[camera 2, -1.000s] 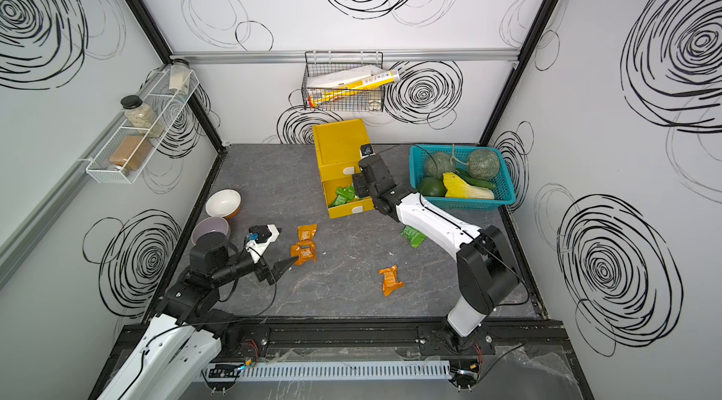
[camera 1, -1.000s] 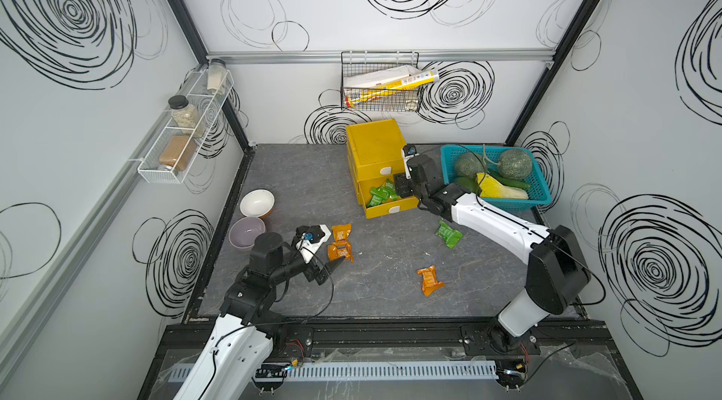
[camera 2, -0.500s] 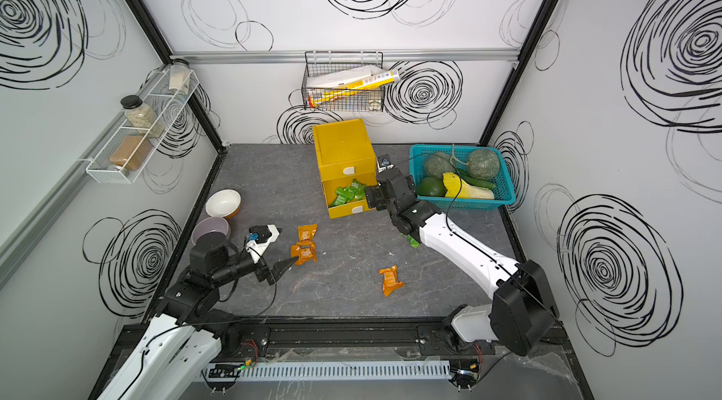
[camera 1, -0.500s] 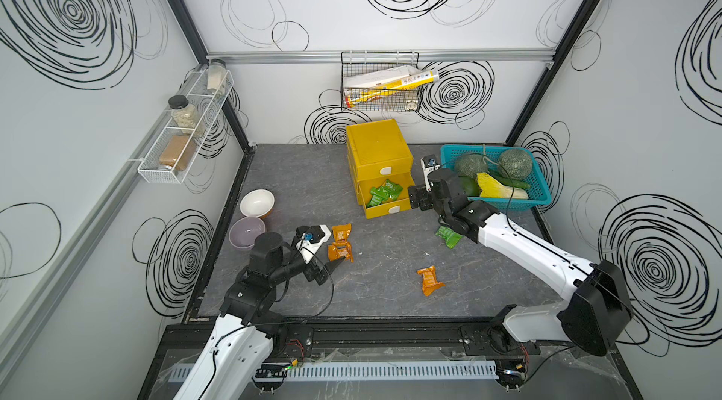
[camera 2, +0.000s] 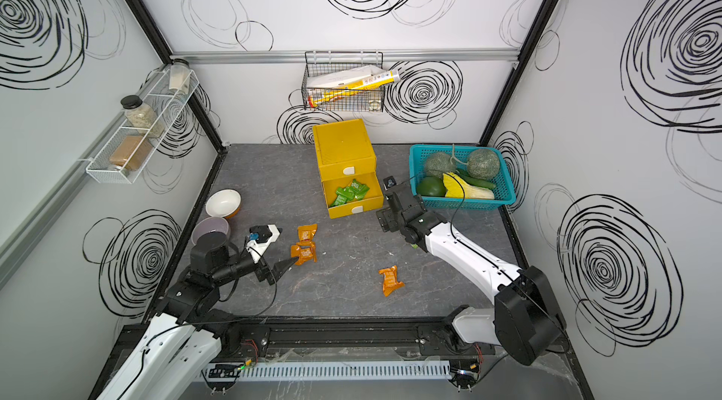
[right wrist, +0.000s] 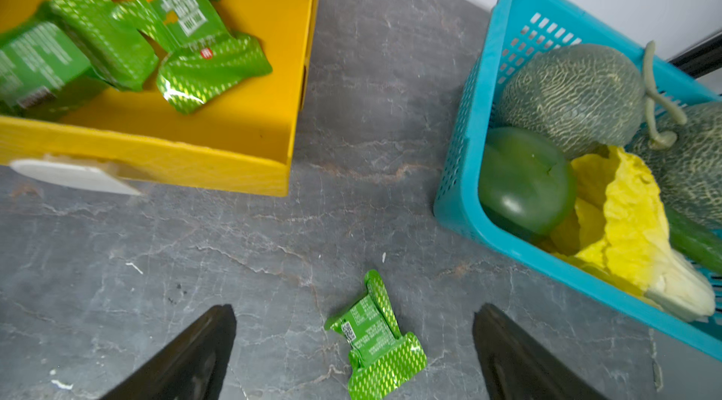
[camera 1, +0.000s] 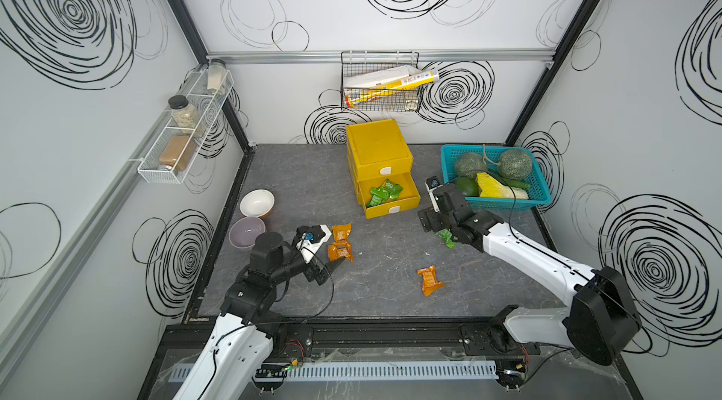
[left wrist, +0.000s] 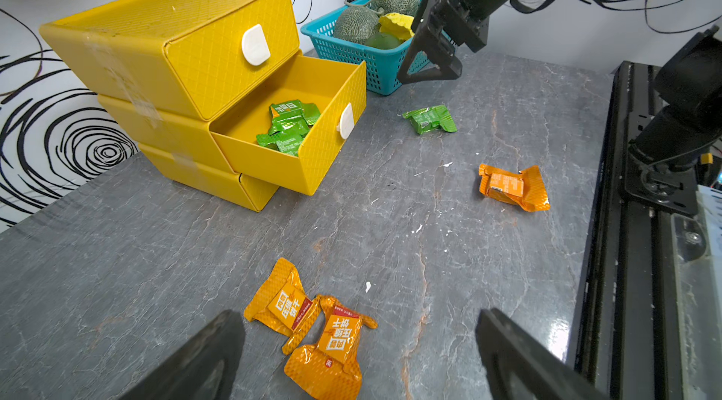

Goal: Place the cookies into the drawer by color
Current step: Pick up the cookie at the center of the board.

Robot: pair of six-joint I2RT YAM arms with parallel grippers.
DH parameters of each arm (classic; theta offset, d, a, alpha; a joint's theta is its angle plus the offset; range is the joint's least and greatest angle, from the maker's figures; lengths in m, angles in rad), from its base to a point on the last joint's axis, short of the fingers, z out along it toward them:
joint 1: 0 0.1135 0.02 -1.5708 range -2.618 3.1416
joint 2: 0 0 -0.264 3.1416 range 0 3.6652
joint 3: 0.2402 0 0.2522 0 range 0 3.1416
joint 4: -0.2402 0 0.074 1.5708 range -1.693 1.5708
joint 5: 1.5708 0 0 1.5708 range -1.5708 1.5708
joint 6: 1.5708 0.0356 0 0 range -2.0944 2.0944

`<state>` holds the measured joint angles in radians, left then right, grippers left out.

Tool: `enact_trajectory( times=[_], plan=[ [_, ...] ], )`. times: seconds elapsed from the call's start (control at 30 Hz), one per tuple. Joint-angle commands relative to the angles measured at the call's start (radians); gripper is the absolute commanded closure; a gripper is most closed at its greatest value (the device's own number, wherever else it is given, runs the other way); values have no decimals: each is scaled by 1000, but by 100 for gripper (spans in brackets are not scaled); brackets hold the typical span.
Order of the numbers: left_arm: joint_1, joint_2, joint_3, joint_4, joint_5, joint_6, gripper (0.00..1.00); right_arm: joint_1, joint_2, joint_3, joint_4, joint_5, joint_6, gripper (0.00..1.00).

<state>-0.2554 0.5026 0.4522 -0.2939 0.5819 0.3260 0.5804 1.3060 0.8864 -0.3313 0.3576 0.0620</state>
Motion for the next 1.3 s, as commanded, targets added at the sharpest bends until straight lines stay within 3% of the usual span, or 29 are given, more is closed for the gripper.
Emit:
enact_trajectory(
  times=[0.0, 0.37, 1.07, 1.27],
  plan=[
    [-5, -1, -4, 27, 12, 5, 1, -24, 18, -22, -44, -24, 22, 2],
    [0, 12, 6, 16, 5, 6, 1, -150, 107, -85, -5, -89, 31, 10],
    [2, 7, 1, 18, 3, 6, 1, -195, 301, -72, 66, -184, 37, 18],
    [1, 5, 4, 15, 13, 10, 1, -195, 325, -81, 68, -211, 48, 28]
  ],
)
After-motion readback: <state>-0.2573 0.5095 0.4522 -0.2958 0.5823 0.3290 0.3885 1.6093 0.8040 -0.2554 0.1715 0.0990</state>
